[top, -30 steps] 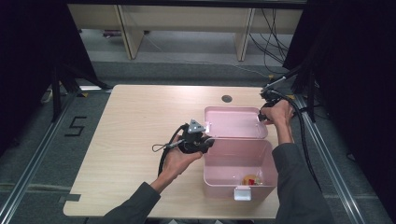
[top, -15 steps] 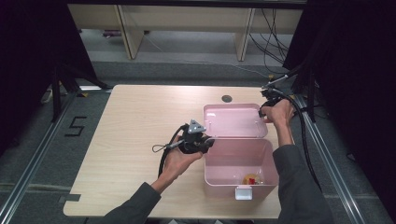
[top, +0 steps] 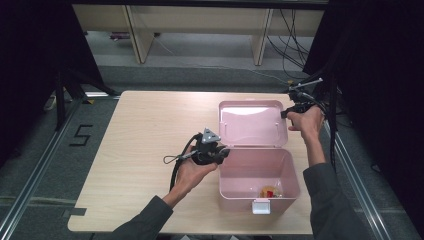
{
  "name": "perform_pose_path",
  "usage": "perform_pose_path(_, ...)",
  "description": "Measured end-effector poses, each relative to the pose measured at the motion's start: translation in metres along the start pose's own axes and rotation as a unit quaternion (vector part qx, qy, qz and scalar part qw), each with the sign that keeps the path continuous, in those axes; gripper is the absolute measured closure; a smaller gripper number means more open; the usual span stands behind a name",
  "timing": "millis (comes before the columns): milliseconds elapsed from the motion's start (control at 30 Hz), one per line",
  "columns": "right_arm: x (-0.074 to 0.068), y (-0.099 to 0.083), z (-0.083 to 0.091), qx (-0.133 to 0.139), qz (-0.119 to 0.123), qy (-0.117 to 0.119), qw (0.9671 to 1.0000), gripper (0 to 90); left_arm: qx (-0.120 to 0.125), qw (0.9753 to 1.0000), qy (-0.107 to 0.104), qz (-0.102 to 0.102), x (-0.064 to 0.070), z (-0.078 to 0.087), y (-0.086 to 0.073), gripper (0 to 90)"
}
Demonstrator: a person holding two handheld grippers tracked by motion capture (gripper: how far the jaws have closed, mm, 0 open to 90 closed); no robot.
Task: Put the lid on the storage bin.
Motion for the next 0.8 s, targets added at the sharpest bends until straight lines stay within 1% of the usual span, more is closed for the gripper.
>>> perform_pose_path(33, 0.001, 0.000, 0.004, 0.001, 0.007, -0.003, 1.0000, 86.3, 0.000, 1.0000, 0.000, -0.001, 0.000, 0.000, 0.000, 76.2)
perform_pose_path(67, 0.002, 0.001, 0.007, 0.009, 0.008, -0.001, 0.9999, 86.4, 0.000, 1.0000, 0.001, -0.001, 0.001, 0.000, 0.000, 76.2)
perform_pose_path(100, -0.001, 0.000, 0.010, 0.013, -0.011, 0.003, 0.9999, 86.4, 0.000, 1.0000, 0.000, -0.002, 0.001, 0.000, 0.000, 76.2)
perform_pose_path(133, 0.002, 0.001, 0.013, 0.020, 0.008, 0.000, 0.9998, 86.5, 0.000, 1.0000, 0.000, -0.001, 0.001, 0.000, 0.000, 76.2)
perform_pose_path(167, 0.001, 0.000, 0.016, 0.024, 0.007, 0.005, 0.9997, 86.6, 0.001, 1.0000, 0.001, -0.001, 0.001, 0.000, 0.000, 76.2)
perform_pose_path(200, 0.001, 0.000, 0.018, 0.033, 0.007, 0.003, 0.9994, 86.6, 0.000, 1.0000, 0.000, -0.003, 0.001, 0.000, 0.000, 76.2)
perform_pose_path(233, 0.002, 0.000, 0.021, 0.032, 0.012, 0.001, 0.9994, 86.7, 0.000, 1.0000, 0.002, -0.003, 0.001, 0.000, 0.000, 76.2)
perform_pose_path(267, 0.000, -0.001, 0.023, 0.038, 0.009, 0.004, 0.9992, 86.7, 0.002, 1.0000, 0.003, -0.001, 0.001, 0.000, 0.000, 76.2)
perform_pose_path(300, 0.000, -0.001, 0.026, 0.039, 0.017, 0.003, 0.9991, 86.7, 0.002, 1.0000, 0.002, -0.001, 0.002, 0.000, 0.000, 76.2)
perform_pose_path(333, -0.001, -0.001, 0.030, 0.043, 0.016, 0.008, 0.9989, 86.7, 0.002, 1.0000, 0.002, -0.001, 0.002, 0.000, 0.000, 76.2)
perform_pose_path(367, -0.002, -0.001, 0.033, 0.053, 0.011, 0.008, 0.9985, 86.9, 0.003, 1.0000, 0.002, 0.000, 0.002, 0.000, 0.000, 76.1)
perform_pose_path(433, -0.003, -0.002, 0.039, 0.056, 0.016, 0.017, 0.9982, 87.0, 0.003, 1.0000, 0.003, 0.000, 0.002, 0.000, 0.000, 76.2)
perform_pose_path(467, -0.002, -0.003, 0.042, 0.061, 0.019, 0.010, 0.9979, 87.1, 0.008, 0.9999, 0.005, 0.006, 0.003, -0.001, 0.001, 76.1)
perform_pose_path(500, -0.003, -0.003, 0.046, 0.067, 0.020, 0.015, 0.9974, 87.1, 0.011, 0.9999, 0.006, 0.006, 0.003, -0.001, 0.000, 76.1)
perform_pose_path(533, -0.006, -0.005, 0.051, 0.064, 0.009, 0.023, 0.9976, 87.2, 0.011, 0.9999, 0.006, 0.007, 0.003, -0.002, 0.000, 76.1)
perform_pose_path(567, -0.006, -0.005, 0.053, 0.067, 0.012, 0.024, 0.9974, 87.1, 0.011, 0.9999, 0.006, 0.007, 0.003, -0.001, 0.000, 76.0)
perform_pose_path(600, -0.006, -0.007, 0.055, 0.068, 0.017, 0.020, 0.9973, 87.1, 0.011, 0.9999, 0.005, 0.007, 0.003, -0.001, 0.000, 76.0)
perform_pose_path(633, -0.006, -0.008, 0.057, 0.075, 0.022, 0.023, 0.9967, 87.2, 0.007, 1.0000, 0.005, 0.003, 0.003, -0.001, -0.001, 76.0)
perform_pose_path(667, -0.008, -0.010, 0.060, 0.080, 0.018, 0.021, 0.9964, 87.1, 0.007, 1.0000, 0.005, 0.003, 0.003, -0.001, -0.001, 76.0)
perform_pose_path(700, -0.009, -0.011, 0.062, 0.083, 0.025, 0.018, 0.9960, 87.1, 0.006, 1.0000, 0.006, 0.003, 0.002, -0.001, -0.001, 76.0)
perform_pose_path(733, -0.010, -0.012, 0.064, 0.085, 0.016, 0.021, 0.9960, 87.2, 0.008, 0.9999, 0.006, 0.004, 0.003, -0.001, -0.001, 76.0)
perform_pose_path(800, -0.010, -0.015, 0.069, 0.089, 0.025, 0.025, 0.9954, 87.2, 0.008, 0.9999, 0.007, 0.003, 0.003, -0.001, -0.001, 76.0)
Point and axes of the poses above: each handheld gripper's, and its own axes: z roughly backward along the jaws, y roughly out of its top, x roughly to its right, the point moved 7 cm from there along -z, roughly forward along the jaws, and after that the axes turned 1 degree about -x, right-handed, at the moved point
